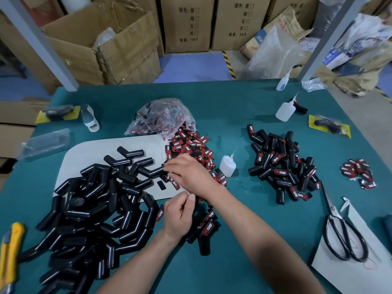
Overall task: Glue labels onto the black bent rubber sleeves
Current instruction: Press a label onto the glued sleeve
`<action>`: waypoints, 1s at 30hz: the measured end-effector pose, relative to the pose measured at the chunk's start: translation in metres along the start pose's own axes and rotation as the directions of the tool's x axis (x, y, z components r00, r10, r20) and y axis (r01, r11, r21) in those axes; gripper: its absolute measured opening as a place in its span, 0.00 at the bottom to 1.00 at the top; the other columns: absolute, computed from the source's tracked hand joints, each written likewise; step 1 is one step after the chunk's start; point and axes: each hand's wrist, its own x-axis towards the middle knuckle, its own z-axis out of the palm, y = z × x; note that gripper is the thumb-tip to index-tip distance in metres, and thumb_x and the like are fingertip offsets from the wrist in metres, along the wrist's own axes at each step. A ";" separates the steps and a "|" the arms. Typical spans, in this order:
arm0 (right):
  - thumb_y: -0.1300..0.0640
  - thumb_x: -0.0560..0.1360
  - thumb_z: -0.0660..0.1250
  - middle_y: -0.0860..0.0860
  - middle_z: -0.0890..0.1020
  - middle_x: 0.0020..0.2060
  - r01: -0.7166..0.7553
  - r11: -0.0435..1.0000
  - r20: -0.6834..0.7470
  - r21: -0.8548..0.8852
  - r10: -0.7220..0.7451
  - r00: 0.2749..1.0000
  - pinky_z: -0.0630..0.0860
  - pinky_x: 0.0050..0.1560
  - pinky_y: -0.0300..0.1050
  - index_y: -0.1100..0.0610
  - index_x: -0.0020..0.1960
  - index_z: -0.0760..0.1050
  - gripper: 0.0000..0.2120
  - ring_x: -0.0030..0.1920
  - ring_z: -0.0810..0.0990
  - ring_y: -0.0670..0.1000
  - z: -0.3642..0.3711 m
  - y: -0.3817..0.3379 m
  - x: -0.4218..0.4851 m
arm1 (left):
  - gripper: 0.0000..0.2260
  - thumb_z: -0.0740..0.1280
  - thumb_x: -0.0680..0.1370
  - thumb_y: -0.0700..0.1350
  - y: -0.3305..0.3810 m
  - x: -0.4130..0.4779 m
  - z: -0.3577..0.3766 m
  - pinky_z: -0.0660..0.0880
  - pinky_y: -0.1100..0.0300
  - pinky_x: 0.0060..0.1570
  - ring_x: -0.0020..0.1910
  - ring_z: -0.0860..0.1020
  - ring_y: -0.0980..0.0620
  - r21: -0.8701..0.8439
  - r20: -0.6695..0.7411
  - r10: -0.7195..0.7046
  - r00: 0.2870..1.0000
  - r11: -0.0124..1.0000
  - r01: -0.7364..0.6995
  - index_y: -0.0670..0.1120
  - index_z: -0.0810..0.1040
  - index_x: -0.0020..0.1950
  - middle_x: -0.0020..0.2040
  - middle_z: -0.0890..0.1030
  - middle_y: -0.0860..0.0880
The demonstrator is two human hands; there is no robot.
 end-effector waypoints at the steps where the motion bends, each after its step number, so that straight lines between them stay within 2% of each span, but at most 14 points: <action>1: 0.58 0.78 0.70 0.50 0.83 0.59 0.018 0.998 0.053 -0.056 -0.015 0.998 0.68 0.62 0.52 0.56 0.60 0.82 0.12 0.60 0.75 0.58 0.007 -0.001 0.010 | 0.25 0.61 0.85 0.52 -0.002 0.000 0.000 0.65 0.48 0.26 0.26 0.66 0.46 0.007 0.005 0.024 1.000 1.000 -0.024 0.39 0.67 0.31 0.27 0.68 0.46; 4: 0.54 0.78 0.68 0.46 0.82 0.59 0.043 0.965 0.179 -0.258 0.004 0.984 0.61 0.61 0.52 0.51 0.63 0.80 0.14 0.63 0.71 0.55 0.023 -0.002 0.027 | 0.22 0.62 0.83 0.49 -0.003 0.002 0.002 0.67 0.48 0.27 0.27 0.67 0.47 0.014 -0.023 0.013 1.000 1.000 -0.013 0.39 0.68 0.32 0.27 0.69 0.47; 6: 0.55 0.77 0.69 0.46 0.83 0.55 0.022 0.967 0.163 -0.253 0.020 0.986 0.62 0.59 0.52 0.51 0.60 0.82 0.12 0.59 0.73 0.54 0.021 -0.002 0.024 | 0.18 0.62 0.83 0.50 -0.002 0.003 0.003 0.71 0.52 0.31 0.31 0.71 0.50 -0.010 -0.071 -0.029 0.997 1.000 0.028 0.43 0.73 0.37 0.32 0.73 0.51; 8: 0.54 0.76 0.69 0.48 0.83 0.51 -0.116 0.992 0.073 -0.041 0.119 0.990 0.68 0.58 0.51 0.53 0.58 0.82 0.12 0.55 0.75 0.53 0.011 -0.001 0.009 | 0.06 0.64 0.82 0.47 0.001 0.003 0.000 0.74 0.60 0.43 0.42 0.76 0.55 -0.025 -0.145 -0.004 0.989 1.000 0.001 0.48 0.76 0.46 0.43 0.77 0.53; 9: 0.52 0.77 0.68 0.48 0.82 0.50 -0.220 0.968 0.045 0.122 0.217 0.975 0.71 0.57 0.47 0.53 0.59 0.81 0.12 0.53 0.77 0.51 0.003 0.000 -0.001 | 0.03 0.65 0.80 0.45 0.002 0.003 -0.001 0.75 0.62 0.50 0.50 0.77 0.55 0.000 -0.189 0.057 0.980 0.998 -0.058 0.48 0.77 0.51 0.49 0.77 0.49; 11: 0.48 0.79 0.65 0.44 0.82 0.47 -0.399 0.785 0.066 0.474 0.420 0.905 0.75 0.47 0.38 0.48 0.57 0.82 0.11 0.46 0.81 0.46 -0.017 -0.001 -0.024 | 0.11 0.68 0.77 0.41 0.000 0.004 0.000 0.71 0.63 0.63 0.61 0.73 0.52 0.086 -0.245 0.173 0.954 0.984 -0.156 0.43 0.74 0.59 0.58 0.72 0.40; 13: 0.45 0.78 0.65 0.45 0.85 0.44 -0.445 0.585 0.093 0.678 0.532 0.841 0.76 0.41 0.35 0.44 0.52 0.83 0.10 0.42 0.82 0.44 -0.030 -0.005 -0.046 | 0.20 0.70 0.76 0.43 -0.001 0.007 0.002 0.67 0.57 0.71 0.68 0.70 0.45 0.162 -0.230 0.163 0.959 0.978 -0.128 0.43 0.72 0.67 0.66 0.70 0.38; 15: 0.44 0.76 0.66 0.49 0.85 0.40 -0.444 0.489 0.072 0.751 0.607 0.791 0.75 0.37 0.37 0.44 0.50 0.84 0.09 0.36 0.81 0.46 -0.033 -0.005 -0.062 | 0.22 0.71 0.77 0.50 0.001 0.008 0.002 0.69 0.51 0.72 0.69 0.73 0.45 0.115 -0.127 0.005 0.992 0.993 0.009 0.53 0.72 0.71 0.68 0.75 0.46; 17: 0.43 0.77 0.67 0.52 0.82 0.32 -0.422 0.451 0.026 0.786 0.658 0.752 0.74 0.33 0.39 0.48 0.49 0.83 0.11 0.31 0.78 0.48 -0.031 -0.004 -0.075 | 0.16 0.69 0.77 0.56 0.006 0.007 0.001 0.78 0.46 0.62 0.59 0.81 0.51 0.027 0.022 -0.191 0.981 0.981 0.190 0.67 0.76 0.64 0.60 0.82 0.57; 18: 0.42 0.78 0.66 0.54 0.81 0.30 -0.398 0.440 0.006 0.805 0.665 0.747 0.74 0.33 0.40 0.49 0.49 0.83 0.12 0.31 0.78 0.49 -0.027 -0.003 -0.082 | 0.14 0.68 0.77 0.58 0.006 0.006 0.000 0.81 0.45 0.55 0.53 0.83 0.53 0.009 0.064 -0.243 0.968 0.970 0.243 0.70 0.77 0.61 0.55 0.84 0.58; 21: 0.43 0.79 0.66 0.54 0.84 0.39 -0.279 0.456 -0.073 0.845 0.615 0.785 0.77 0.40 0.42 0.49 0.55 0.83 0.13 0.36 0.81 0.50 -0.019 -0.005 -0.100 | 0.10 0.67 0.77 0.62 0.008 0.004 -0.001 0.81 0.54 0.45 0.43 0.83 0.60 0.024 0.080 -0.210 0.974 0.978 0.209 0.72 0.77 0.58 0.48 0.85 0.61; 24: 0.47 0.78 0.69 0.53 0.84 0.44 -0.266 0.567 -0.127 0.779 0.559 0.820 0.79 0.45 0.47 0.44 0.59 0.81 0.10 0.38 0.82 0.51 -0.014 -0.005 -0.103 | 0.15 0.67 0.78 0.60 0.008 0.005 0.000 0.79 0.61 0.54 0.52 0.83 0.61 0.021 0.064 -0.227 0.972 0.974 0.226 0.64 0.77 0.65 0.55 0.84 0.62; 27: 0.43 0.79 0.67 0.52 0.84 0.43 -0.278 0.640 -0.157 0.717 0.536 0.829 0.80 0.45 0.52 0.41 0.59 0.80 0.10 0.38 0.82 0.50 -0.015 -0.006 -0.103 | 0.17 0.68 0.77 0.59 0.007 0.003 -0.001 0.82 0.53 0.53 0.49 0.85 0.56 -0.006 0.068 -0.265 0.962 0.964 0.266 0.62 0.77 0.66 0.54 0.86 0.56; 30: 0.46 0.81 0.64 0.41 0.80 0.51 -0.242 0.853 -0.433 0.463 0.456 0.777 0.79 0.49 0.48 0.50 0.59 0.79 0.12 0.47 0.81 0.46 -0.020 0.001 -0.104 | 0.14 0.71 0.76 0.58 0.011 0.008 -0.001 0.82 0.57 0.46 0.41 0.85 0.55 -0.075 0.043 -0.301 0.953 0.950 0.304 0.69 0.79 0.61 0.47 0.86 0.57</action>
